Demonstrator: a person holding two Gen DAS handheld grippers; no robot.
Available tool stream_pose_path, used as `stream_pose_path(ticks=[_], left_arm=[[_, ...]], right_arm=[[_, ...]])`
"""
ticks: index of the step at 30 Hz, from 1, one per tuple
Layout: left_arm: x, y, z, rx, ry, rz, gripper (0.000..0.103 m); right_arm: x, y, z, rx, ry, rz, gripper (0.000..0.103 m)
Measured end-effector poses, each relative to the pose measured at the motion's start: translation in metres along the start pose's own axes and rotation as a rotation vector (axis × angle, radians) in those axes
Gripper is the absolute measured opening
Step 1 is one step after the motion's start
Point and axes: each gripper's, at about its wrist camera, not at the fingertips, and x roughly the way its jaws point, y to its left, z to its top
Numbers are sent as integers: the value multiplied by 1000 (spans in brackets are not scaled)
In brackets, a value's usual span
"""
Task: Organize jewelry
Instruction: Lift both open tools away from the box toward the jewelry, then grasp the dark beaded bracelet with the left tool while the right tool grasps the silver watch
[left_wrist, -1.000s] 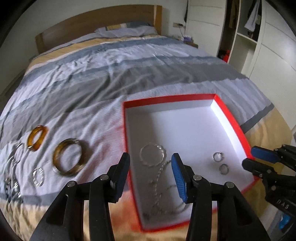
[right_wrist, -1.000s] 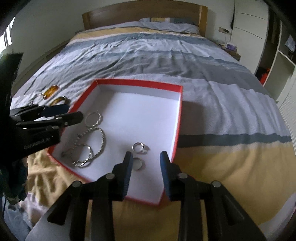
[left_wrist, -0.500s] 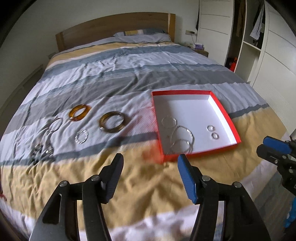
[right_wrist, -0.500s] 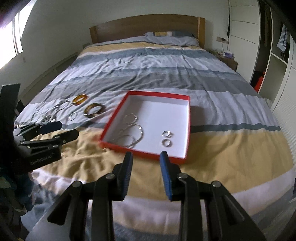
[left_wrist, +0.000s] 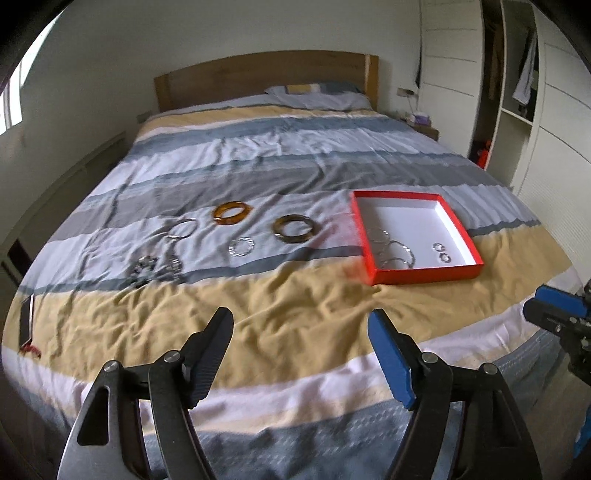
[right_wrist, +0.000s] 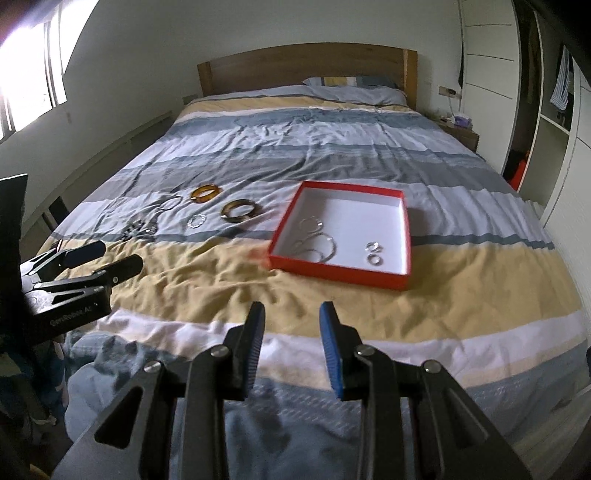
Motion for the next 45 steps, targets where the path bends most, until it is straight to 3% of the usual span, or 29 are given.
stream_pose_path(ticks=[4, 11, 24, 34, 45], left_arm=[[-16, 11, -17, -26, -12, 25, 74], [-38, 21, -43, -64, -30, 55, 74], [-71, 28, -56, -85, -123, 93, 76], [-73, 41, -60, -113, -135, 112, 76], [-50, 47, -51, -106, -114, 128, 76]], right_arm=[[-5, 19, -13, -11, 0, 16, 35], [-15, 42, -29, -21, -9, 41, 35], [-36, 71, -33, -55, -66, 46, 36], [-33, 77, -30, -61, -79, 50, 38], [-10, 83, -18, -81, -93, 66, 38]])
